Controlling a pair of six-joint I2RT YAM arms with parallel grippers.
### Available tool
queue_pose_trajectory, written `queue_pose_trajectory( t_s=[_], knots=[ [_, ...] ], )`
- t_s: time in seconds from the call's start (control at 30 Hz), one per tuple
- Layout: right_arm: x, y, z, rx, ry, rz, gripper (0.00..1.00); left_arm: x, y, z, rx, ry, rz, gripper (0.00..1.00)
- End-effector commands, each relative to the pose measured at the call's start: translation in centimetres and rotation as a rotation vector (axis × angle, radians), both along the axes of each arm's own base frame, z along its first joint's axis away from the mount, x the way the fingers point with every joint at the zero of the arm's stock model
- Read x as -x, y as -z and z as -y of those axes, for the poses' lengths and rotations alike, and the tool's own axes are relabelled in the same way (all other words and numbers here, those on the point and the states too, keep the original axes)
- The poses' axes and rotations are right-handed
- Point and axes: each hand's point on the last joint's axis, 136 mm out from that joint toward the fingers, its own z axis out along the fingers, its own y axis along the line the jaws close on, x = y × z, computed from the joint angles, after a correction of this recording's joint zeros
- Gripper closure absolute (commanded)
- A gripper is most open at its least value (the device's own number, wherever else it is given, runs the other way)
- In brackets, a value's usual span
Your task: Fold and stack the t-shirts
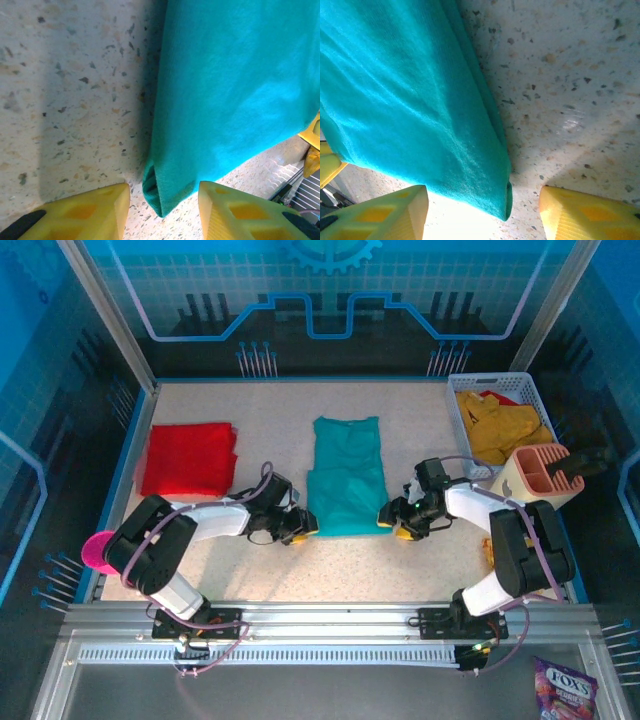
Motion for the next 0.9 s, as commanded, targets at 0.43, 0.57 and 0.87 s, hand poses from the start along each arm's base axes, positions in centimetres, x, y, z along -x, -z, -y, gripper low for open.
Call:
queue_pose_trajectory(
  t_s=[0.43, 0.57, 0.87],
  knots=[
    [-2.1, -1.0, -2.5, -0.057, -0.061, 0.086, 0.41, -3.3, -0.5, 1.9, 0.012, -0.020, 0.082, 0.60],
    [-2.2, -1.0, -2.5, -0.059, -0.058, 0.093, 0.45, -3.4, -0.3, 1.9, 0.011, -0.028, 0.079, 0.61],
    [-1.8, -0.5, -2.3, -0.049, -0.063, 0.072, 0.48, -4.0, 0.0, 1.8, 0.000, -0.053, 0.092, 0.70]
  ],
)
